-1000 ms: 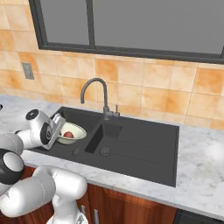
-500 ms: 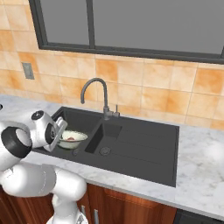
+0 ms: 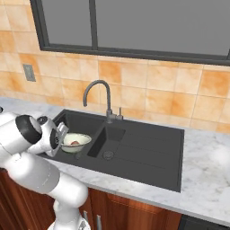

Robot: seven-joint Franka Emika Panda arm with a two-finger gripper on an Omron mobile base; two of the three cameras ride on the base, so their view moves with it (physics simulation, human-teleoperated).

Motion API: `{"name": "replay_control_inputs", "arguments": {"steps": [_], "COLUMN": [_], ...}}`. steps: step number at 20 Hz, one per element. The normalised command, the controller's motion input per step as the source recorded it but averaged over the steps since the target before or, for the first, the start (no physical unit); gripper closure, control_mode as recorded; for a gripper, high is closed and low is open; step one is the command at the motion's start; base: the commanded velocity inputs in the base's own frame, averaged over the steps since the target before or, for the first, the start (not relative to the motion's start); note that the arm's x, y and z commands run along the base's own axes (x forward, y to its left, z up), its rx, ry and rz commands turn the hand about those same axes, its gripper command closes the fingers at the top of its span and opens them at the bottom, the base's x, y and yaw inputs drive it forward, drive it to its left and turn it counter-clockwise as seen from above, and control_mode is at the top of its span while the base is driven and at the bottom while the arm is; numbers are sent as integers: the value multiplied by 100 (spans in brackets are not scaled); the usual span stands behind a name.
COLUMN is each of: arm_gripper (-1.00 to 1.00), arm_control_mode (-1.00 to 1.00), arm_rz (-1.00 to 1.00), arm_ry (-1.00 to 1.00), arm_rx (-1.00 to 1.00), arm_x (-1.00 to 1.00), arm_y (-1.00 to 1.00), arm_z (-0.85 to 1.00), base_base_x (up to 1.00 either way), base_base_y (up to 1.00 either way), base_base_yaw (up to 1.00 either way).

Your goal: Pick the peach from the cabinet and place it in the bowl. Then pick the bowl and place it in the sink. Then turn on the sink facuet.

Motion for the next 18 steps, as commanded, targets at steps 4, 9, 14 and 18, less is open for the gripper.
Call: {"name": "replay_control_inputs", "arguments": {"steps": [4,9,14,18], "arm_gripper": [100,100,100,100], "arm_control_mode": [-100,-100,-100,-100], "arm_rz": [0,0,-1,-3], "arm_ry": [0,0,0,0], "arm_rx": [11,11,2,0], "arm_x": [19,18,30,32], "arm_y": [17,23,3,1], "arm_z": [-20,-34,-42,-37], "base_base_x": [0,0,0,0], "base_base_y": [0,0,0,0], "base_base_yaw": [0,0,0,0]}}
